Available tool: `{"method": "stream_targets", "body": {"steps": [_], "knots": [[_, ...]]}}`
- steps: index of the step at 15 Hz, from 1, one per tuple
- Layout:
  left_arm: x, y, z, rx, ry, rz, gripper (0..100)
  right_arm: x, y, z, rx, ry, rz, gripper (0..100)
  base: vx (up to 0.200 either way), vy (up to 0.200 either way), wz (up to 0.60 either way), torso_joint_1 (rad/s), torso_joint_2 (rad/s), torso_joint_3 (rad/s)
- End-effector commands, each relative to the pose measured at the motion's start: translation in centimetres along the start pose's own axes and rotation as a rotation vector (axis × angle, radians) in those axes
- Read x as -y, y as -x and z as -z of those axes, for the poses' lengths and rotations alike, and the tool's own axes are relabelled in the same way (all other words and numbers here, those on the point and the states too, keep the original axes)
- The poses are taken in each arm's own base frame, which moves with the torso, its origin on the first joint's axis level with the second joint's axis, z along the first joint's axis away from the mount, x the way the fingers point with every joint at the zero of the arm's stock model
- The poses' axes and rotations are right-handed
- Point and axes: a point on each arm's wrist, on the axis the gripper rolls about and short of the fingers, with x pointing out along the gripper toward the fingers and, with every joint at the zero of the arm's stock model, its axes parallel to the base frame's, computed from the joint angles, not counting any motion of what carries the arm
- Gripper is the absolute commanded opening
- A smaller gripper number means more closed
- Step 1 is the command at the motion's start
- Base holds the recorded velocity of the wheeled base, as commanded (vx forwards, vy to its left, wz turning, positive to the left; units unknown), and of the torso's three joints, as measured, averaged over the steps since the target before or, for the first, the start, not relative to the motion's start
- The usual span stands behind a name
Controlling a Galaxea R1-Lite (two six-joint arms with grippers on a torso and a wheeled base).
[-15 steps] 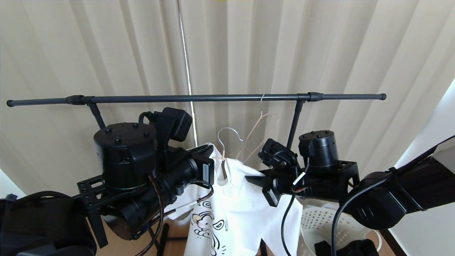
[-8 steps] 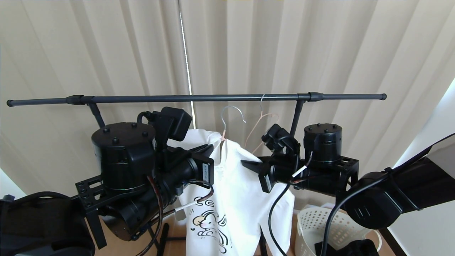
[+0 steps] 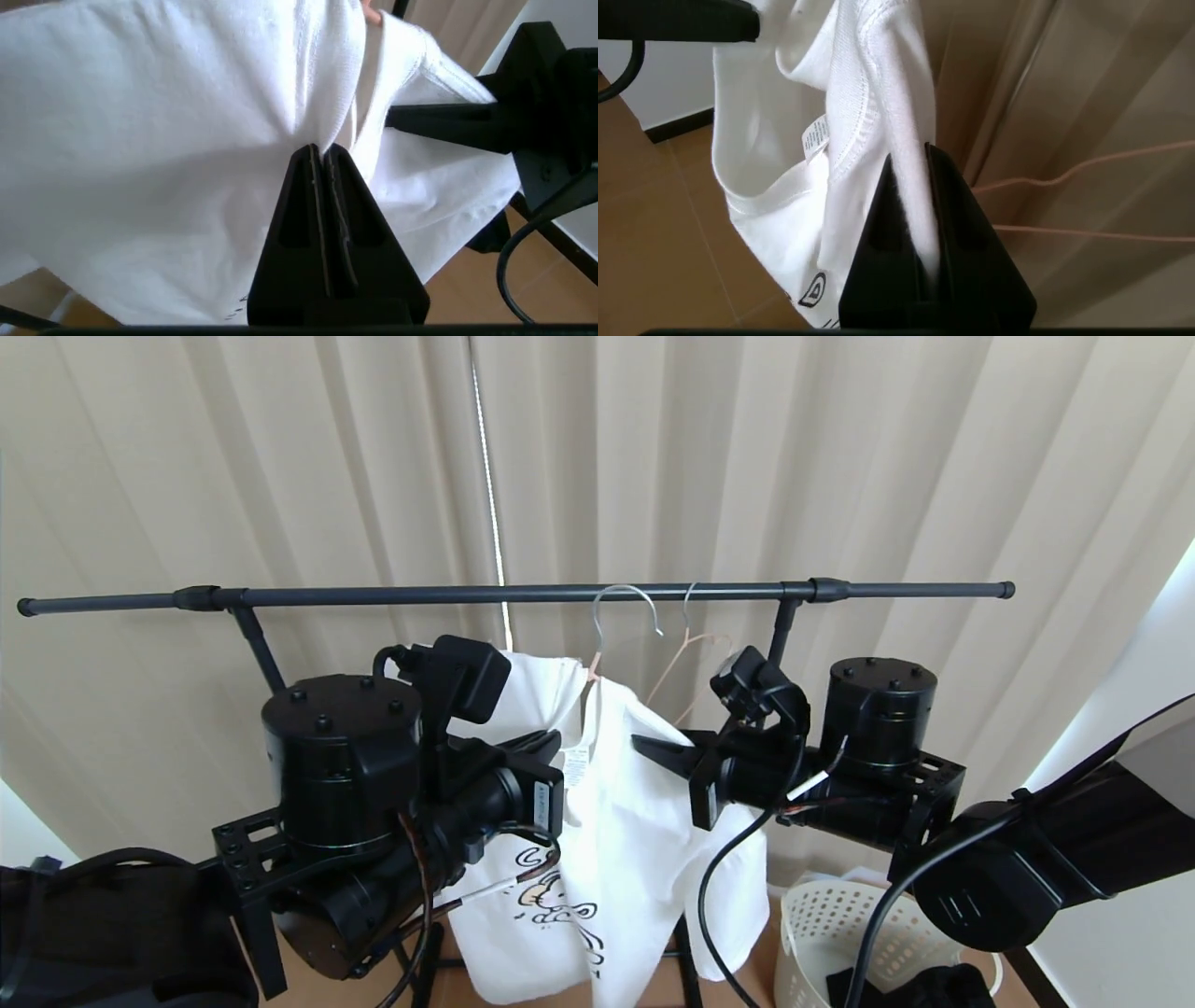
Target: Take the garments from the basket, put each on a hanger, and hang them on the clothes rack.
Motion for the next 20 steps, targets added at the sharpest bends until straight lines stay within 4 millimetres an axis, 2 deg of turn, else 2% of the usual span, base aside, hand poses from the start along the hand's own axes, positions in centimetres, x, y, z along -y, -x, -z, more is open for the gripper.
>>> {"method": "stream_targets", "body": {"steps": [1,5,6,10,12,17,19,20], "knots": [[0.0,-0.1,0.8,-0.029,-0.016,-0.002,0,0.0,0.1,0.1,-0.003,-0.001,0.001,0,0.000,0.000,0.00,0.000,0.00,0.000],[-0.1,-0.1,0.8,-0.023,-0.017,-0.002,0,0.0,0.1,0.1,0.000,0.000,0.001,0,0.000,0.000,0.00,0.000,0.00,0.000],[-0.1,-0.1,0.8,-0.022,-0.018,-0.002,100,0.0,0.1,0.0,0.001,0.001,0.001,0,0.000,0.000,0.00,0.000,0.00,0.000],[-0.2,0.3,0.8,0.018,-0.006,0.050,100,0.7,0.3,0.0,0.005,0.001,0.022,0,0.000,0.000,0.00,0.000,0.00,0.000],[-1.0,1.3,0.5,0.095,-0.048,0.080,100,2.0,0.9,0.0,0.012,-0.003,0.039,0,0.000,0.000,0.00,0.000,0.00,0.000],[-4.9,3.4,-0.9,0.204,-0.121,0.079,100,4.7,3.1,-0.2,0.050,0.009,0.000,0,0.000,0.000,0.00,0.000,0.00,0.000],[-7.9,3.7,-0.9,0.209,-0.123,0.090,100,5.5,4.0,-0.1,0.054,0.009,-0.026,0,0.000,0.000,0.00,0.000,0.00,0.000],[-8.7,3.8,-0.8,0.206,-0.123,0.100,100,5.6,4.1,0.0,0.054,0.014,-0.032,0,0.000,0.000,0.00,0.000,0.00,0.000]]}}
